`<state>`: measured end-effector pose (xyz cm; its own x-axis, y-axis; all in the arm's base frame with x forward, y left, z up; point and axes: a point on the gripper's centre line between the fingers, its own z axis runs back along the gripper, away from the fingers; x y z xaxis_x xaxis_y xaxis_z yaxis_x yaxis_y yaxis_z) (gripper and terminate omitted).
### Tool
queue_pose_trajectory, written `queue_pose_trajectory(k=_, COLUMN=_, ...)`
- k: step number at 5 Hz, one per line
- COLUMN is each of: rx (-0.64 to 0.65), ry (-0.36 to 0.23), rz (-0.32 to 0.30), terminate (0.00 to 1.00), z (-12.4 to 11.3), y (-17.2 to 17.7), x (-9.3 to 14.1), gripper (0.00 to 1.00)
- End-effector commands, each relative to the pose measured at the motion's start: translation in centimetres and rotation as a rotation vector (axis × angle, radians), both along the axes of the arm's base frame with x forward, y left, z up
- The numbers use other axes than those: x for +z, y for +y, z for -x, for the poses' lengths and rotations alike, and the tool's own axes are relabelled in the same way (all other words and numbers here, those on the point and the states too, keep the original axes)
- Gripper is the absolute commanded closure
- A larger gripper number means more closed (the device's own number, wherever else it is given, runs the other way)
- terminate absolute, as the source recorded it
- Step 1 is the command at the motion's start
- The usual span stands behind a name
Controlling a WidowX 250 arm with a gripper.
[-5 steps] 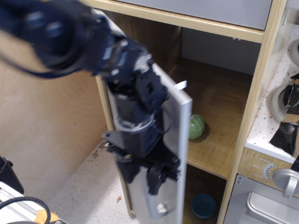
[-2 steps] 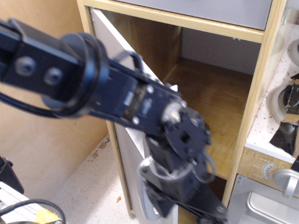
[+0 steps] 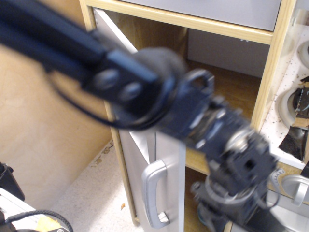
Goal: Open fridge
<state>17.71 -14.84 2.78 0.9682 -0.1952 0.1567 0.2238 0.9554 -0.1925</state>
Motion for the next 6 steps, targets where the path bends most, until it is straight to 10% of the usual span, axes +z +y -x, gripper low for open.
queue_pose_trajectory(k=1, rx=-0.104, ry=-0.089, rz=-0.089, terminate=0.00, z=-6.3, y=3.3, x=3.6, gripper=0.00)
queue_pose_trajectory(k=6, rx=0.245, ry=0.114, rz=-0.092, terminate=0.00, z=-0.3, y=7.9, x=2.8, gripper=0.00)
